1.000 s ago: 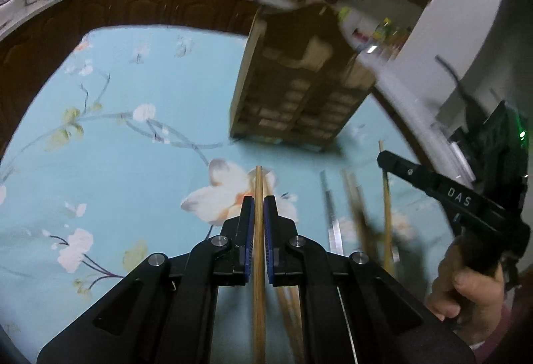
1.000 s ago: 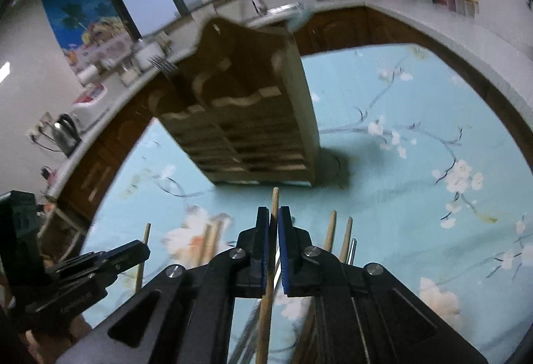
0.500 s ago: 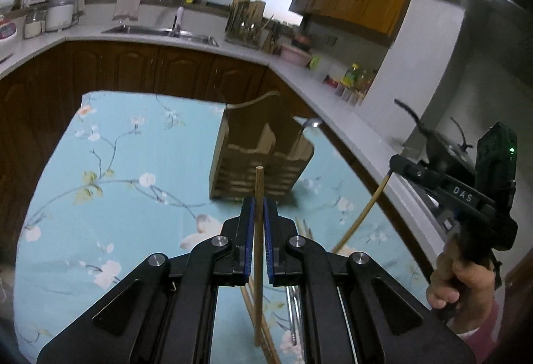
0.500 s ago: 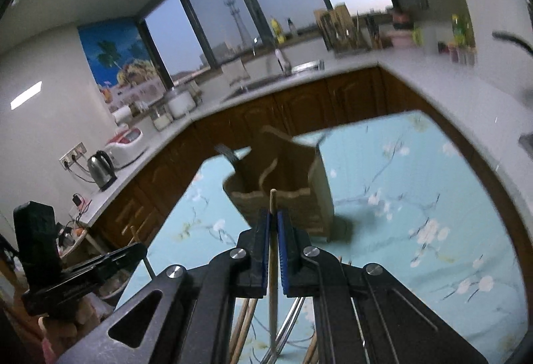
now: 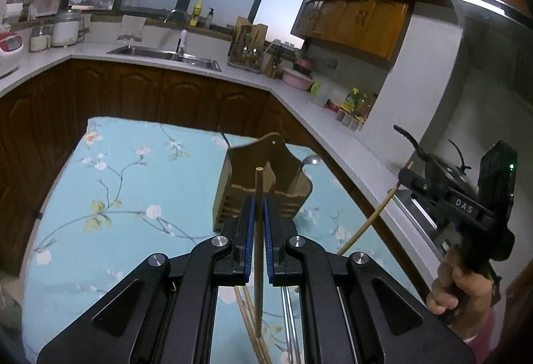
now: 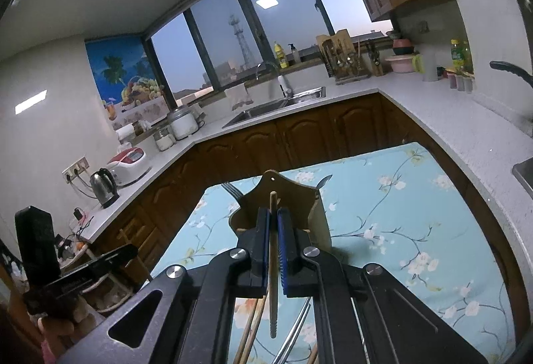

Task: Organize utensils
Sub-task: 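Carry both chopsticks upright and lower them into the wooden holder, then open both grippers to release the chopsticks in the holder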

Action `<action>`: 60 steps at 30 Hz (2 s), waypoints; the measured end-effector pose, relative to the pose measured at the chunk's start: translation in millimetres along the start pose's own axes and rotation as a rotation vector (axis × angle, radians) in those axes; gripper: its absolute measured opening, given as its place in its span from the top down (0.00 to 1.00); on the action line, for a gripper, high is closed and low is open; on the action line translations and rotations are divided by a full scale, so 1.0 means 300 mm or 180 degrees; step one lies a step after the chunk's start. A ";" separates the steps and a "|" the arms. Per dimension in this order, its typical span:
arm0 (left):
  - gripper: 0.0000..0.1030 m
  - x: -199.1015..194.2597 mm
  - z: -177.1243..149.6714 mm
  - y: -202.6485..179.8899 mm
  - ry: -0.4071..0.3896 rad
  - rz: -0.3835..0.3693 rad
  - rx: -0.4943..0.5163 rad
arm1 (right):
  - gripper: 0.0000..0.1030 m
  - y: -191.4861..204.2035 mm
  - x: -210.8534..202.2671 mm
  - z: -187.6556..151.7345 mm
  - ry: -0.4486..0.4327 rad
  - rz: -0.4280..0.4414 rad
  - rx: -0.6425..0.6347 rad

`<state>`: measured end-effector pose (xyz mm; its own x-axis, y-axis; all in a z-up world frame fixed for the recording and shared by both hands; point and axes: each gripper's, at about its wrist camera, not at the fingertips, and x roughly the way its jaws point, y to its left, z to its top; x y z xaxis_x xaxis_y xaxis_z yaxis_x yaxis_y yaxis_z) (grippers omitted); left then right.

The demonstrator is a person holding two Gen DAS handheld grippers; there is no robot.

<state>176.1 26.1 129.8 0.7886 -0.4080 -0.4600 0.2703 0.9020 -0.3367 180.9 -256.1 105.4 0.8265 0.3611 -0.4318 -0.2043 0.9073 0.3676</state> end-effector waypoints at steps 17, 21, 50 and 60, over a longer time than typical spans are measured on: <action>0.95 0.061 0.343 -0.031 -0.0839 0.0138 0.0058 | 0.95 -0.011 0.045 0.261 -0.0618 -0.0109 0.0030; 0.95 0.142 0.401 -0.012 -0.0994 0.0301 0.0012 | 0.95 -0.017 0.099 0.312 -0.0735 -0.0216 0.0006; 0.94 0.485 0.180 0.075 -0.0575 0.0537 -0.0093 | 0.95 -0.128 0.378 0.089 -0.0293 -0.0431 0.0042; 0.77 0.470 0.191 0.076 -0.0503 0.0517 -0.0131 | 0.88 -0.138 0.385 0.107 -0.0251 -0.0338 0.0133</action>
<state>325.1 -2.9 104.2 0.8974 -0.2278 -0.3778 0.1125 0.9462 -0.3033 301.7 -258.9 66.6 0.8813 0.2439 -0.4048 -0.0927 0.9291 0.3580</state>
